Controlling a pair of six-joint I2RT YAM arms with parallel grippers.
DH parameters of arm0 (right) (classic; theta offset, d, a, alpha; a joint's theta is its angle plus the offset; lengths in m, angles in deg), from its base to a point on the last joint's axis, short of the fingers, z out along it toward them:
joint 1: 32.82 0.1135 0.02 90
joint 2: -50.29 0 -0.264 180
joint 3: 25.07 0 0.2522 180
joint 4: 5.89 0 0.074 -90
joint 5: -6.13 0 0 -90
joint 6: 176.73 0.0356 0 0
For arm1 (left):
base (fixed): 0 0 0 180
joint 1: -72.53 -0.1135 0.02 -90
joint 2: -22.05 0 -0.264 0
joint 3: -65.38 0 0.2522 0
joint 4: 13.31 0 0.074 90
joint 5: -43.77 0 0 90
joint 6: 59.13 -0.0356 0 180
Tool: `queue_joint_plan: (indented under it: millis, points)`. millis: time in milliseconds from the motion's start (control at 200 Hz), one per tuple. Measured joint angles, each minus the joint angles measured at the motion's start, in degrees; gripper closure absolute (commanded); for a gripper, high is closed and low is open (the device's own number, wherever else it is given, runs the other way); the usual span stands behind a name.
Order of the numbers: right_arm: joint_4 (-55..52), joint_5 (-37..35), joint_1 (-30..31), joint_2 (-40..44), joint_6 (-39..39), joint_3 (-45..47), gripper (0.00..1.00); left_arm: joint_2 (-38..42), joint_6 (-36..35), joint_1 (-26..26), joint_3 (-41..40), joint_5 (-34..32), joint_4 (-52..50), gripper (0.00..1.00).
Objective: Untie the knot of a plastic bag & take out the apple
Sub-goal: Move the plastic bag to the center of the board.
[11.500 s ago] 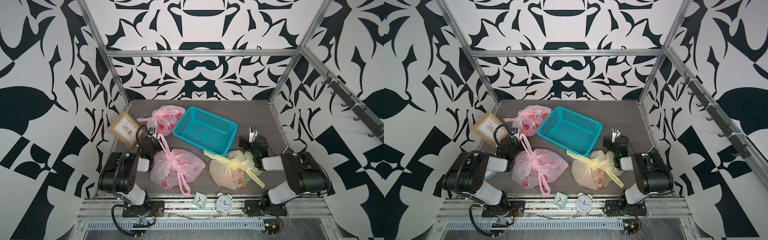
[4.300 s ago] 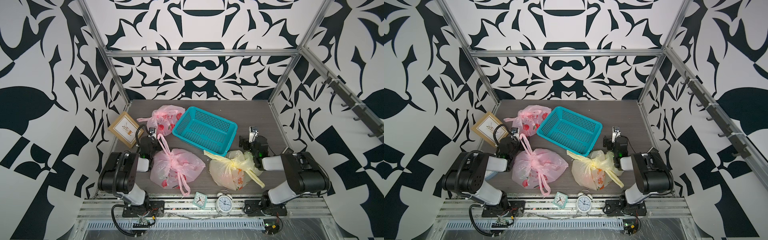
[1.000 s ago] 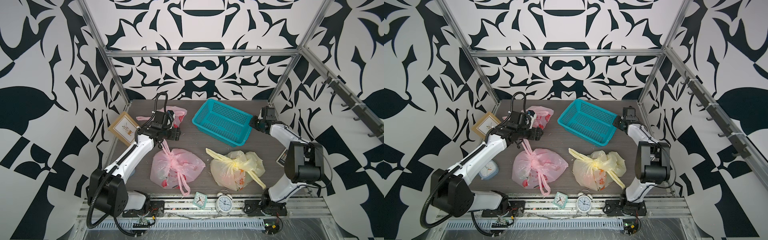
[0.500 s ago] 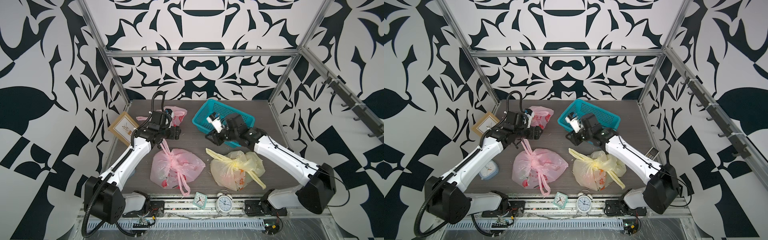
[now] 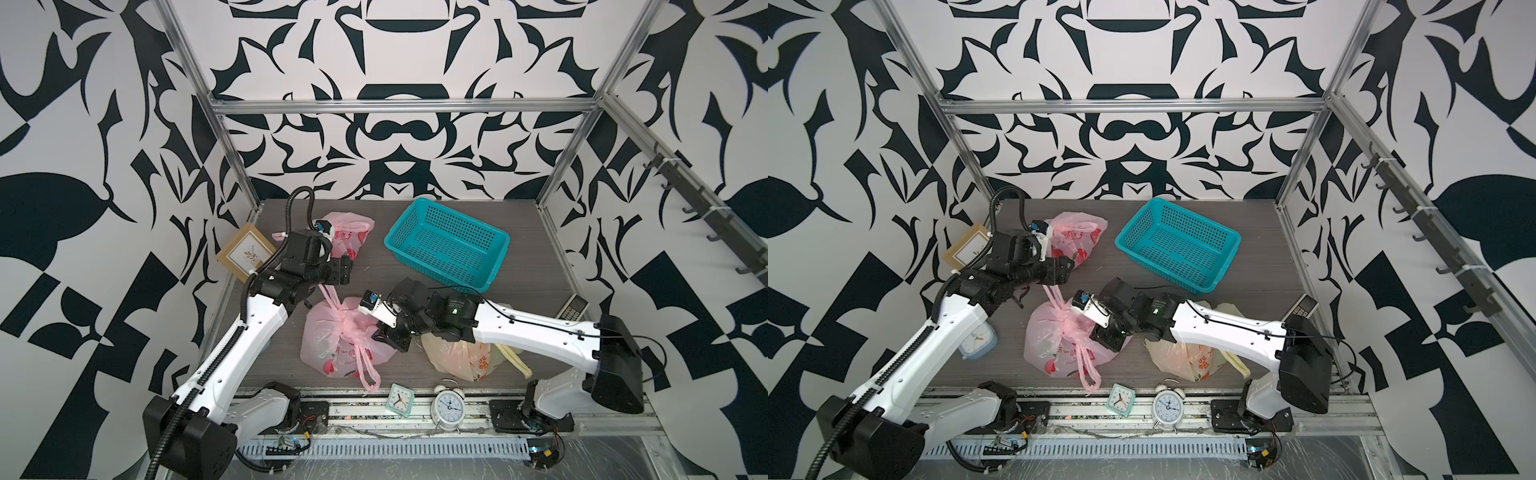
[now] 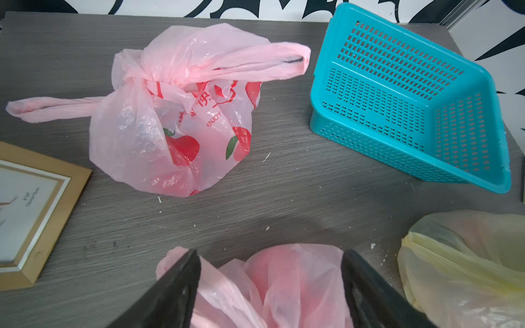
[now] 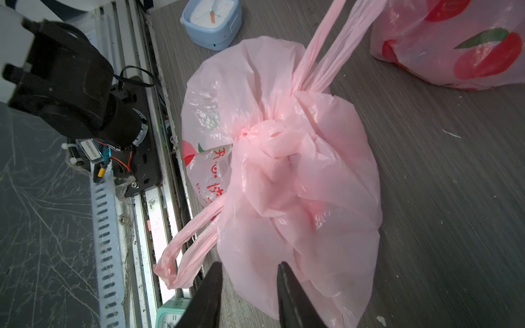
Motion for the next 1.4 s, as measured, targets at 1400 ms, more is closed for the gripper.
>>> queue_joint_plan:
  millis: [1400]
  points:
    - [8.13, -17.16, -8.26, -2.16, 12.48, -1.14, 1.00, 3.23, -1.53, 0.46, -0.15, -1.44, -6.47, 0.48]
